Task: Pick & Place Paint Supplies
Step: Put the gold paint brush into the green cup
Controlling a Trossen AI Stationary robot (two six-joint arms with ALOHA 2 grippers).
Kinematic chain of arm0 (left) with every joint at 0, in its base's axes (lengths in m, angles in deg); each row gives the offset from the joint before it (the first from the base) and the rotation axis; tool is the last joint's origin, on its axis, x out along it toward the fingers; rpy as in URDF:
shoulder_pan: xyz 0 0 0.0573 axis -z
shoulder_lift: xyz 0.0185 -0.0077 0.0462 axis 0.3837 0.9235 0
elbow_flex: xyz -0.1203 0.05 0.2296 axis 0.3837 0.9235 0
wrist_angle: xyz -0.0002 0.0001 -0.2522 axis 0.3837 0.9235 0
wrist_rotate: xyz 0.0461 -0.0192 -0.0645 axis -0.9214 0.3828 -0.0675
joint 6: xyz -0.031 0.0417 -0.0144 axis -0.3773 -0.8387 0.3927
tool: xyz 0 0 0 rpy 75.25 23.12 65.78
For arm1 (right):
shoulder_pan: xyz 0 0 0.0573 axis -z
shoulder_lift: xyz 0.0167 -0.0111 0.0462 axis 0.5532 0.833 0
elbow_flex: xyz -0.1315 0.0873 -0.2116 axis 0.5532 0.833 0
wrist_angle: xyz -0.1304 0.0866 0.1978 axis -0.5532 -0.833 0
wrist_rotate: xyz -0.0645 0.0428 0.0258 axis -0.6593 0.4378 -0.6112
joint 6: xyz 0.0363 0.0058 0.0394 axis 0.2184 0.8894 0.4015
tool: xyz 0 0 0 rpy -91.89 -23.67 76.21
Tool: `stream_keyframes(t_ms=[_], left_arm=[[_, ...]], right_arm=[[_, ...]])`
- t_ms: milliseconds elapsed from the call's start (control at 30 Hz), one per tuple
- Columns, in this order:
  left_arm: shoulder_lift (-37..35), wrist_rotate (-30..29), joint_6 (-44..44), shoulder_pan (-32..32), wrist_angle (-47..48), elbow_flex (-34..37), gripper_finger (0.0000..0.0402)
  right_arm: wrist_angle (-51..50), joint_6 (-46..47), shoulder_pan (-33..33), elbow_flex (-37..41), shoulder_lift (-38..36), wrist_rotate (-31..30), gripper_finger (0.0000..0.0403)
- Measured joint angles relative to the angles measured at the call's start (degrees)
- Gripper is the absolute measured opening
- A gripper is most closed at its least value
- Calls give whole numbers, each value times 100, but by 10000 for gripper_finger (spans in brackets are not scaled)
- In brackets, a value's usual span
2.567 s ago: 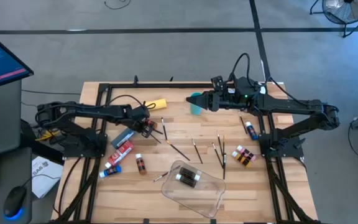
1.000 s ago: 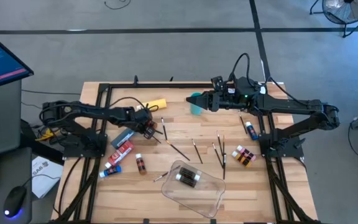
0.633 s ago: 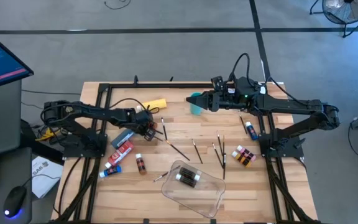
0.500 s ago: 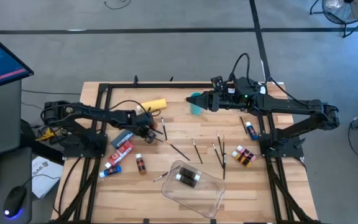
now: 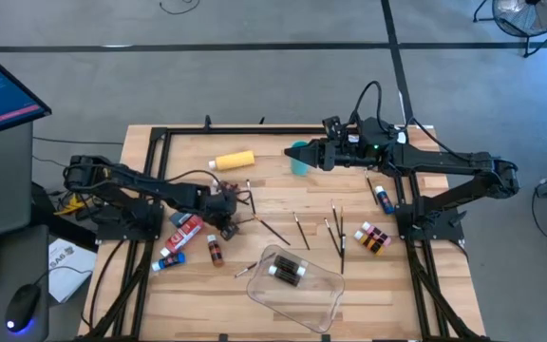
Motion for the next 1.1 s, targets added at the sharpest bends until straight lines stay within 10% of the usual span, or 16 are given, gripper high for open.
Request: stream_keyframes(t_ms=[833, 1100], left_arm=[[-2, 793, -937, 124, -529, 0, 0], [-421, 92, -1866, 478, 185, 0, 0]], right_arm=[[-219, -151, 0, 2, 0, 2, 120], [-233, -149, 0, 2, 0, 7, 120]])
